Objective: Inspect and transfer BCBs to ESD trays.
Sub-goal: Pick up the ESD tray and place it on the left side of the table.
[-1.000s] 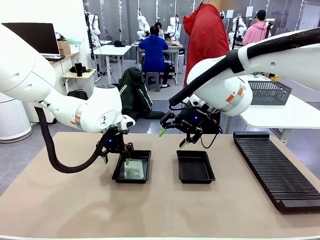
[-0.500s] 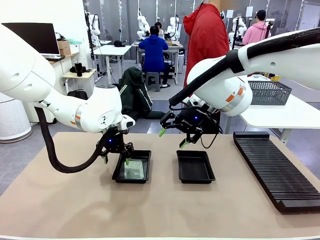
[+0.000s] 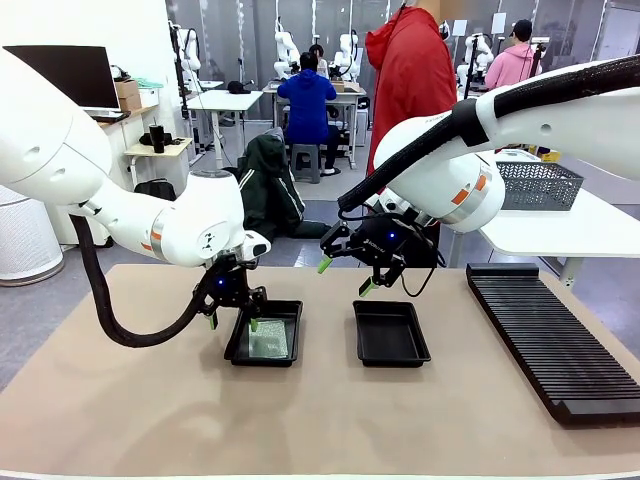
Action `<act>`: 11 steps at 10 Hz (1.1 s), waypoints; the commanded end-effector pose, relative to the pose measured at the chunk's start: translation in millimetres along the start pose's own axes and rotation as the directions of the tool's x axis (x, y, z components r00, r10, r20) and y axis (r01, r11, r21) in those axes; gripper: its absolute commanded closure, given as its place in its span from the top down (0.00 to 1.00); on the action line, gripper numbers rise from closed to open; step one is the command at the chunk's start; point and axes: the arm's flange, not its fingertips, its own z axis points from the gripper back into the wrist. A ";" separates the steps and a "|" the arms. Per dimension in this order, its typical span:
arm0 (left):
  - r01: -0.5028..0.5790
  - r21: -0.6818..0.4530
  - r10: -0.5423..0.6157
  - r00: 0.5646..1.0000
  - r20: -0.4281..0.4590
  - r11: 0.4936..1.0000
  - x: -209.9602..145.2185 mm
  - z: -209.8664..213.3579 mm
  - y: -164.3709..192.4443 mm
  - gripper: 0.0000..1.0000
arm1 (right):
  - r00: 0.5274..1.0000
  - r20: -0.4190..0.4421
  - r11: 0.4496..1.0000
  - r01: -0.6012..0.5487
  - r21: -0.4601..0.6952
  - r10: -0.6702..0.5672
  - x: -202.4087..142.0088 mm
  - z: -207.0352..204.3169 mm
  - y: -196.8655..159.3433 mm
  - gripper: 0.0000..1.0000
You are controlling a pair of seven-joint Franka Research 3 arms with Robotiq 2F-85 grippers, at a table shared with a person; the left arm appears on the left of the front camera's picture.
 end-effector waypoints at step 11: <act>-0.001 -0.069 0.004 0.999 0.038 0.998 0.4 -2.5 8.2 0.29 | 1.000 0.006 1.000 0.014 -0.016 -0.014 -0.1 -0.2 0.9 1.00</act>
